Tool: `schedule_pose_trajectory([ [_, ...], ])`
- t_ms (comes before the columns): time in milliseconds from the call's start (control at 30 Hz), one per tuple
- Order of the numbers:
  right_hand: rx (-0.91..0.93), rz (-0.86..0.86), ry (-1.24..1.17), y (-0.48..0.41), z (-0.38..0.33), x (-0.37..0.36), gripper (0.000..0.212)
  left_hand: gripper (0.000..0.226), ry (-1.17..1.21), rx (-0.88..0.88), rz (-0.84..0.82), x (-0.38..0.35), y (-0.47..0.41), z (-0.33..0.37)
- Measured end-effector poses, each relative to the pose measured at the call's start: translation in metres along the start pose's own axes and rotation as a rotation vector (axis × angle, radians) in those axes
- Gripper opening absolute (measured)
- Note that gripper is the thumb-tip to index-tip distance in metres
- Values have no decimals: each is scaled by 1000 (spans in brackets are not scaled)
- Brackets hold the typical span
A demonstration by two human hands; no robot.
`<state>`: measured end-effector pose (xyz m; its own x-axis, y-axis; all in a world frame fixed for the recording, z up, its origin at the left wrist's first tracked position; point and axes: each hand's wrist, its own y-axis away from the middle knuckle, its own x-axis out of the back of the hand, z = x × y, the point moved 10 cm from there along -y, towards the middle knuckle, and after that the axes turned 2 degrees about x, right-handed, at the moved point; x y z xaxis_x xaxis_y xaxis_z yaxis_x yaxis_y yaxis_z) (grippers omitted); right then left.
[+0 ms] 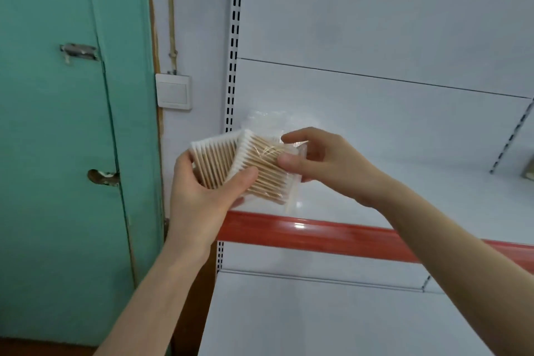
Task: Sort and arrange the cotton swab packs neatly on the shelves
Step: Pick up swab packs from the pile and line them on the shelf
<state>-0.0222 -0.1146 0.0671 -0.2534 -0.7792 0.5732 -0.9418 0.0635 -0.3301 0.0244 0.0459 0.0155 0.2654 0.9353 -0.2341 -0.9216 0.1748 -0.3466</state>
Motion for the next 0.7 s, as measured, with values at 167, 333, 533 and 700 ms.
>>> schedule_pose_trajectory([
  [167, 58, 233, -68, 11, -12, 28, 17, 88, 51, 39, -39, -5, 4, 2],
  [333, 58, 211, -194, 11, -19, 26, 10, 86, 52, 42, -51, -5, 6, 9],
  [533, 169, 315, 108, 13, -25, 23, 27, 67, 62, 70, -22, 0, 5, 12],
  [700, 746, 291, 463, 39, -73, 3, 25, 37, 147, 200, -8, 5, -3, 4],
])
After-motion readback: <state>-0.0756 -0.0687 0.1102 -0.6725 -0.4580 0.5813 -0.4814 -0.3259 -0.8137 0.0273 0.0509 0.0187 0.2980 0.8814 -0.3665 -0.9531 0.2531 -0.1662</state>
